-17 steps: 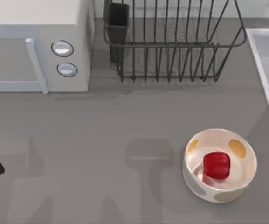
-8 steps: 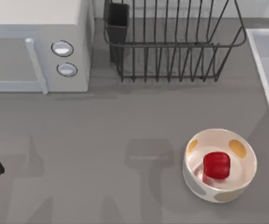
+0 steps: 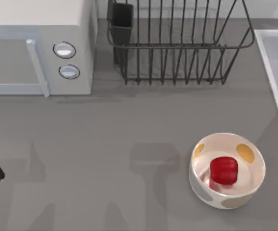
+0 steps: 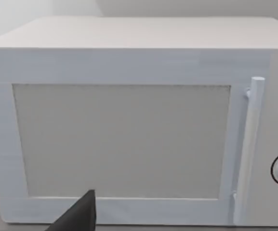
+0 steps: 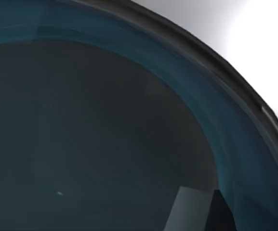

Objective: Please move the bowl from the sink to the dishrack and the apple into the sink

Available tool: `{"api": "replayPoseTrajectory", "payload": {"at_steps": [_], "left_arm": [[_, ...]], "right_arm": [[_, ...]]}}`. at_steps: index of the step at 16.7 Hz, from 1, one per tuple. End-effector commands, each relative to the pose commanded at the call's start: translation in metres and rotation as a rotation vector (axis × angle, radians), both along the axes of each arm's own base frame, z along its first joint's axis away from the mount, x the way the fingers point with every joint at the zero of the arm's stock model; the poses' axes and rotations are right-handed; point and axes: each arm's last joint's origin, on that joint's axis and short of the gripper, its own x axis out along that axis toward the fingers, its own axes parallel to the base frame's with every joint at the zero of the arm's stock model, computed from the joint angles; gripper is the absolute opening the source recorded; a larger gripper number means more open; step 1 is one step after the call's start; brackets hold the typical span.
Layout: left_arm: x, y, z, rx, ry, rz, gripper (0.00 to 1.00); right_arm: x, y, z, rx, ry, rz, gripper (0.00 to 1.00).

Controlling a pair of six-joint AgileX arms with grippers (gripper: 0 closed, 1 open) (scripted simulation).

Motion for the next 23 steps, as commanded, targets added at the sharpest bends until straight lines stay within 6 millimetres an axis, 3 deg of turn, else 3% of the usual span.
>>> {"api": "replayPoseTrajectory", "payload": {"at_steps": [4,8,12,16,20,23], "left_arm": [[0.000,0.000,0.000,0.000,0.000,0.000,1.00],[0.000,0.000,0.000,0.000,0.000,0.000,1.00],[0.000,0.000,0.000,0.000,0.000,0.000,1.00],[0.000,0.000,0.000,0.000,0.000,0.000,1.00],[0.000,0.000,0.000,0.000,0.000,0.000,1.00],[0.000,0.000,0.000,0.000,0.000,0.000,1.00]], "right_arm": [[-0.005,-0.004,0.015,-0.001,-0.004,0.000,0.00],[-0.038,-0.027,0.076,0.001,0.000,0.000,0.00],[-0.107,-0.043,0.167,0.002,0.006,0.001,0.00],[-0.198,-0.032,0.249,-0.003,0.002,0.001,0.00],[-0.272,-0.007,0.292,-0.005,-0.004,0.001,0.00],[-0.297,0.004,0.302,-0.001,-0.004,0.003,0.00]]}}
